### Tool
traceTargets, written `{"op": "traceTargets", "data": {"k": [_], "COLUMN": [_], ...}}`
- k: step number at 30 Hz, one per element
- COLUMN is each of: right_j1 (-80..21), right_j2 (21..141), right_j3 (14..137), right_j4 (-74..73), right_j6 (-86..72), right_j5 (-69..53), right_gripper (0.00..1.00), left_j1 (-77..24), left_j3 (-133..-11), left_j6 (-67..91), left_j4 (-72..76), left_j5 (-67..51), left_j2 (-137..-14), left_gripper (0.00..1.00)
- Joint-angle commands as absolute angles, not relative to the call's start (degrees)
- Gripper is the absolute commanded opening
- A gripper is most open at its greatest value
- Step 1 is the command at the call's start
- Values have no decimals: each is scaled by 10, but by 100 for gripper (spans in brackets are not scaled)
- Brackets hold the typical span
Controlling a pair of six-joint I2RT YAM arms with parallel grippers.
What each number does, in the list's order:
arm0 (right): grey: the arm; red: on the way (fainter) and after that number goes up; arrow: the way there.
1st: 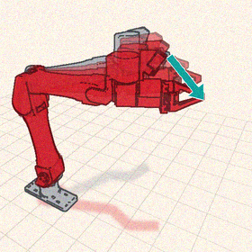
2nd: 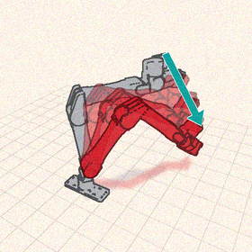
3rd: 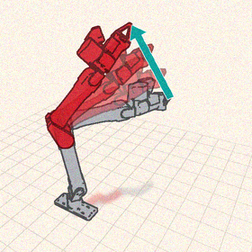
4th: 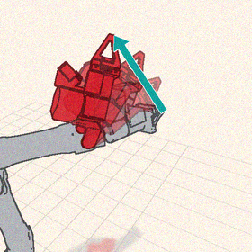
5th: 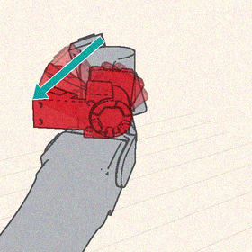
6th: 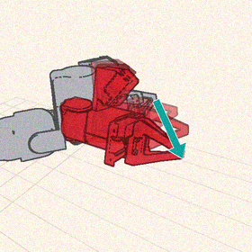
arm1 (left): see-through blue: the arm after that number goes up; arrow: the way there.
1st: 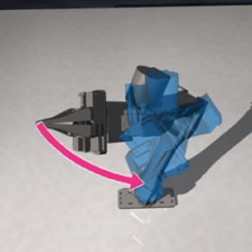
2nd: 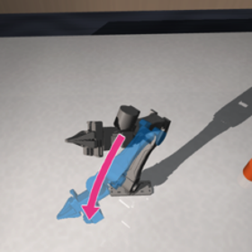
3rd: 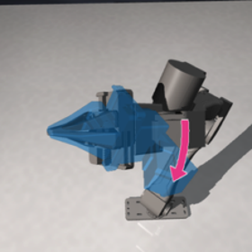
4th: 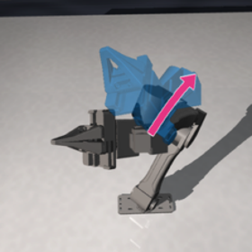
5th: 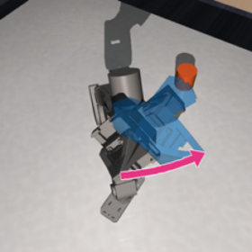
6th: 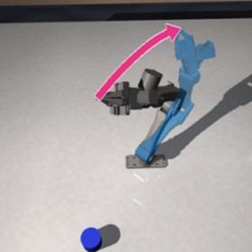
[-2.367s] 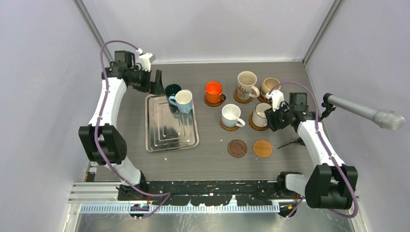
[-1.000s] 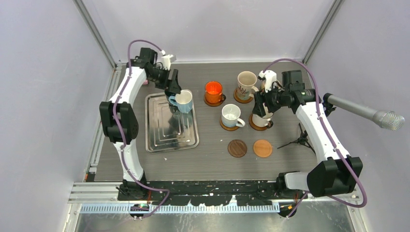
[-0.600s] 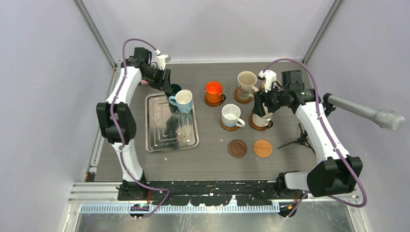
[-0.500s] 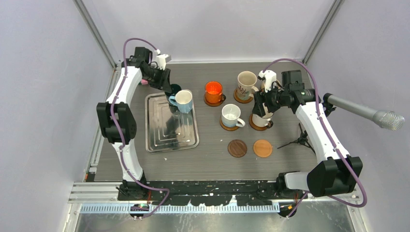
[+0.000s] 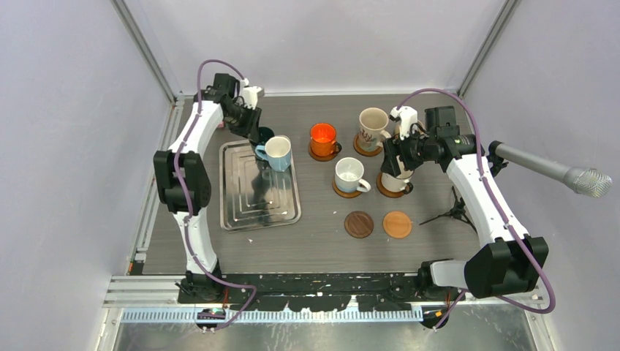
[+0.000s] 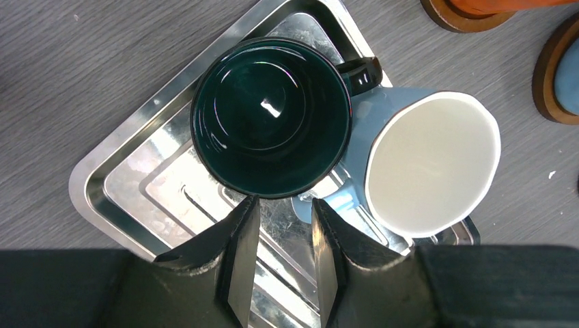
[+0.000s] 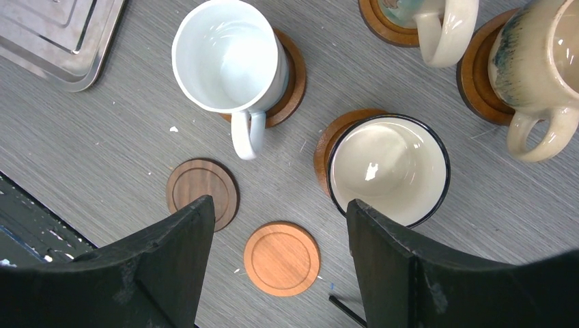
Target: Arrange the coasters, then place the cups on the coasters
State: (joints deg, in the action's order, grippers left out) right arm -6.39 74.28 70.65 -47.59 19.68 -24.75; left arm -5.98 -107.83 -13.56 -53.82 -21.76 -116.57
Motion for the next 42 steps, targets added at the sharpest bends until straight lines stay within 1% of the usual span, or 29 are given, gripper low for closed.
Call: {"op": "traceTargets", "data": {"k": [1,24,31,33,36,42], "right_j1": [-68,-69,-73,-74,-73,-73], "right_j2": [735,747,753,753,751,747], "right_j3": [714,721,723,723,723,717], "right_j4": [-459,-448,-444,-444,-444,-444], "right_j6": [189,184,183,183,184,184], "right_j5": [-247,-251,-251,-248,-247,-249], "right_gripper": [75,75,75,75,75,75], "left_j1": [-70,-77,-85,-86,-85,-83], "left_j3": [-1089,-1021,-1033,-1035,-1037,-1040], "left_j6": [-125,-155,-149,-152,-156,-149], "left_j4": [-516,-542,-543,-549,-556,-529], "left_j5": [-200,-205,-209,-210,-210,-197], "left_j2": [-1166,-1117,-1119,-1122,-1122,-1111], "left_gripper": [36,36,41,42,41,37]}}
